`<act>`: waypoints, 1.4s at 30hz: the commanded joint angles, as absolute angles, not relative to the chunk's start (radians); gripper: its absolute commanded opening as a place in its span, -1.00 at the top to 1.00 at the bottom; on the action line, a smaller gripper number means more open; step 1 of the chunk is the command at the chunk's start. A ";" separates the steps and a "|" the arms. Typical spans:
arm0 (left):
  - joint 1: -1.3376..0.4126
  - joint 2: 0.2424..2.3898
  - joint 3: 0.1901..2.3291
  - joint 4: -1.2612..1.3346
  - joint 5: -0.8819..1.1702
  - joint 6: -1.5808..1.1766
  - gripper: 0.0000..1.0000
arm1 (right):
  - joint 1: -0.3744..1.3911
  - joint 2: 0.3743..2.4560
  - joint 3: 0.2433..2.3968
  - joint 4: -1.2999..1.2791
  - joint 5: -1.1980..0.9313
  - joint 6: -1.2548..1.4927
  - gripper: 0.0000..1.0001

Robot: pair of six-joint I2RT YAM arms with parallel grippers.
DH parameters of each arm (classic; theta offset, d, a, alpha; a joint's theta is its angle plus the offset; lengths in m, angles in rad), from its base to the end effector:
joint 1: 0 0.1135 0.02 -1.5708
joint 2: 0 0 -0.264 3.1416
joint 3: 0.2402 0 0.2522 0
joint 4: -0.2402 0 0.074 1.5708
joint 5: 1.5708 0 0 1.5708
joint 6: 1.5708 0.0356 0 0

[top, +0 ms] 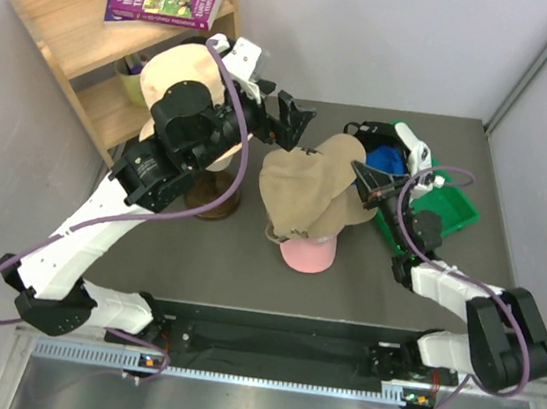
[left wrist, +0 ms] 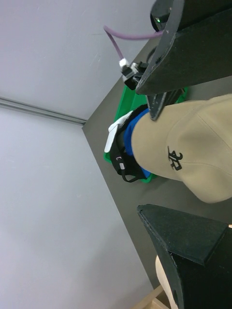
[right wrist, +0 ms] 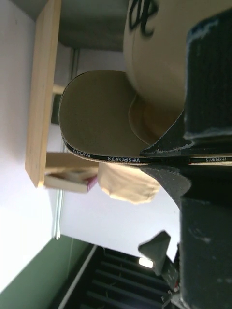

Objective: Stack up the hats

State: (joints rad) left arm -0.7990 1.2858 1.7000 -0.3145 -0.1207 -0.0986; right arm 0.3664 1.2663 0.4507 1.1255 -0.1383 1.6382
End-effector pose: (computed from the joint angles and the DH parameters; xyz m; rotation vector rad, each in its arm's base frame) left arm 0.1807 -0.1795 0.5312 0.4209 1.4443 -0.6380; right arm 0.2377 0.0965 0.2614 0.7702 1.2811 1.7738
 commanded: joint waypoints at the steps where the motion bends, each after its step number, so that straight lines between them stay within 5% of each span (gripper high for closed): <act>1: -0.793 1.289 1.715 -0.270 -0.114 -0.120 -0.98 | 0.348 1.347 0.387 1.488 -0.141 1.657 1.00; 9: -0.785 1.310 1.713 -0.276 -0.104 -0.120 -0.98 | 0.270 1.408 0.342 1.603 -0.189 1.643 1.00; 26: -0.762 1.357 1.632 -0.285 -0.110 -0.135 -0.98 | 0.252 1.172 0.226 1.362 -0.167 1.589 1.00; 42: -0.747 1.471 1.522 -0.287 0.119 -0.218 -0.98 | 0.249 0.769 0.181 0.657 -0.083 1.335 1.00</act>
